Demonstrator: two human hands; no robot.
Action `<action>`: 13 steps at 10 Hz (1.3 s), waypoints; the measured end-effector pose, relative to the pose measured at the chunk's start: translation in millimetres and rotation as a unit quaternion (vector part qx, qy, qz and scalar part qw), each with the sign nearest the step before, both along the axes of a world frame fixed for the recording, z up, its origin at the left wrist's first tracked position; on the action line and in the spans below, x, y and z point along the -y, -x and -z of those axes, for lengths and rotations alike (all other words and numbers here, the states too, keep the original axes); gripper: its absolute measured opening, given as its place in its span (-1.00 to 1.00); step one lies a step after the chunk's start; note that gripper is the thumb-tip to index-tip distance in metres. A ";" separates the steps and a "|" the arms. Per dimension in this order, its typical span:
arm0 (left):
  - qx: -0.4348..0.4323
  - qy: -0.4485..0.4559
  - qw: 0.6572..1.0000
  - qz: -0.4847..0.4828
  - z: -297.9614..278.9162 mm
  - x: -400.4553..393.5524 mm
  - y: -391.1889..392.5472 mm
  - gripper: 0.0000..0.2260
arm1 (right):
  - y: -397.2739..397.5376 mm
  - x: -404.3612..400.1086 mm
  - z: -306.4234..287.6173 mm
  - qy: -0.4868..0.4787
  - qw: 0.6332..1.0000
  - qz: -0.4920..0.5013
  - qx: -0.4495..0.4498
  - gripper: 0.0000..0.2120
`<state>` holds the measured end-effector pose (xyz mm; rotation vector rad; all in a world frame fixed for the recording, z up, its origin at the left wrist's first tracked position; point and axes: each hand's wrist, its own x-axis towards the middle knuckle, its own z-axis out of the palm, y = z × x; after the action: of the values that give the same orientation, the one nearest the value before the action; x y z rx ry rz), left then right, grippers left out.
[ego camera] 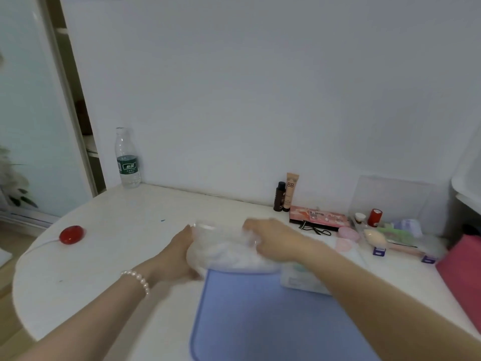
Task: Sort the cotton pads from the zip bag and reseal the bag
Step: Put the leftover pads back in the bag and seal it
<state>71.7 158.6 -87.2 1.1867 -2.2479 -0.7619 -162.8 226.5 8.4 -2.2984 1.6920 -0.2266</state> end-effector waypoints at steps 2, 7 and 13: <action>-0.254 -0.200 0.945 0.037 -47.3 -25.6 5.7 -0.20 | 22.4 19.6 -74.8 -0.105 0.976 0.010 0.193 -0.81; -0.414 -0.200 0.867 -0.193 -38.9 24.3 47.7 -0.66 | 34.5 40.0 16.0 -0.072 0.801 0.266 0.532 -0.39; 0.046 0.040 0.957 -0.283 9.1 132.0 93.2 -0.50 | 67.1 169.5 65.3 -0.094 0.917 0.308 0.237 -0.68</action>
<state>-21.5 26.6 -96.3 1.7379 -1.8310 -0.3874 -229.9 57.1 -56.9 -1.3612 1.9886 -0.6526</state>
